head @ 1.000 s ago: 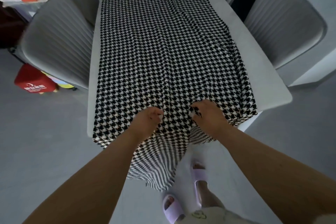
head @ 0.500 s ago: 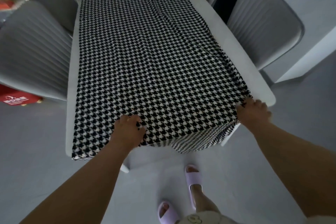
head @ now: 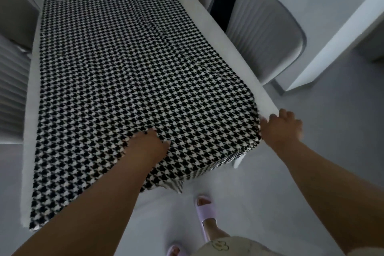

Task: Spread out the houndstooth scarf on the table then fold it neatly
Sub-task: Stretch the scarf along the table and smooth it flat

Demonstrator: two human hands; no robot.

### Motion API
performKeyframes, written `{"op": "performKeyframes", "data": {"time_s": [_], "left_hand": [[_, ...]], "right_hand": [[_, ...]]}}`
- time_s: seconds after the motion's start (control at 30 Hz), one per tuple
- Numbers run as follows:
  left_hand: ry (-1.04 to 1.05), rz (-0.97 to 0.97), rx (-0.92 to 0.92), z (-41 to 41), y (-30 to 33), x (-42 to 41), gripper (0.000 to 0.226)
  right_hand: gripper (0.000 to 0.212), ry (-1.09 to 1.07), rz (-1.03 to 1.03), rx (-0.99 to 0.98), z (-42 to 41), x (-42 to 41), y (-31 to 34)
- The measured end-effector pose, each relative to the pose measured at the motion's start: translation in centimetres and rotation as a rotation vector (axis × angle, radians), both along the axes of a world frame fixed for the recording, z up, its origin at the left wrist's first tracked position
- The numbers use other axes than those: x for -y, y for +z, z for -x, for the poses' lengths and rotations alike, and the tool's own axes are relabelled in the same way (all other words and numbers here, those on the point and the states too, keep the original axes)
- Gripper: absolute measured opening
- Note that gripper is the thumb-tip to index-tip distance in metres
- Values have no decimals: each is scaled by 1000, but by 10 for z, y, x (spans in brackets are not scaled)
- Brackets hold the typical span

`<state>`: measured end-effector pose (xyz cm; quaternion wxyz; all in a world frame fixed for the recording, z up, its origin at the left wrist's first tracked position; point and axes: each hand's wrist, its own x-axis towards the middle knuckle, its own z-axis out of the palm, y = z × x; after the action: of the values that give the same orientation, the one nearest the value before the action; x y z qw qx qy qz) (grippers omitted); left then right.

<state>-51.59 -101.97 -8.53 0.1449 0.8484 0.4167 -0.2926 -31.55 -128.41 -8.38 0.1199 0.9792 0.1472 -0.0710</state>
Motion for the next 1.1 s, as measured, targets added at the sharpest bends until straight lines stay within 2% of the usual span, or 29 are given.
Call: {"op": "performKeyframes", "data": {"time_s": [0.03,0.1,0.17,0.2,0.27,0.37,0.4,0.47,0.5,0.53,0.6,0.73,0.83,0.87,0.93,0.97,1.1], "left_hand": [[-28,-32,34,-10,3,7,85],[-156,-50,146,-32,5,26,81],[-247,31,196,-52,3,44,82],[-257,72,177,-61,0,50,84],[-251,108,111,-72,-4,56,90],[-261,78,53,-77,-6,58,97],[-260,76,41,-79,-5,59,98],[-259,79,19,-83,-5,60,101],[-257,83,9,-85,-5,60,102],[-254,87,3,-86,-5,59,103],[-245,94,-1,-87,-5,59,105],[-247,86,12,-83,-5,60,102],[-255,87,35,-78,-6,59,102],[-254,97,38,-76,-7,60,102],[-268,108,26,-74,-7,61,105],[-282,103,19,-73,-8,61,106],[-306,90,-2,-70,-7,61,108]], "right_hand": [[56,22,-56,17,0,0,1],[47,139,-324,-13,4,-3,-1],[38,290,-557,-172,15,-3,-7],[35,335,-561,-232,18,1,-11],[36,293,-423,-159,11,17,-15],[45,66,-15,25,-12,37,-5],[47,41,-17,66,-18,39,-3],[38,132,-304,43,-22,37,-6],[30,216,-474,-51,-20,33,-8],[24,309,-549,-177,-16,29,-9],[24,414,-487,-313,-16,26,-17],[33,126,-406,-86,-29,29,-20],[44,-154,-510,-133,-24,21,-23],[48,-217,-484,-173,-21,19,-26],[41,-266,-406,-209,-17,19,-32],[37,-288,-436,-203,-16,20,-31],[32,-528,-984,-251,-24,29,-21]]}}
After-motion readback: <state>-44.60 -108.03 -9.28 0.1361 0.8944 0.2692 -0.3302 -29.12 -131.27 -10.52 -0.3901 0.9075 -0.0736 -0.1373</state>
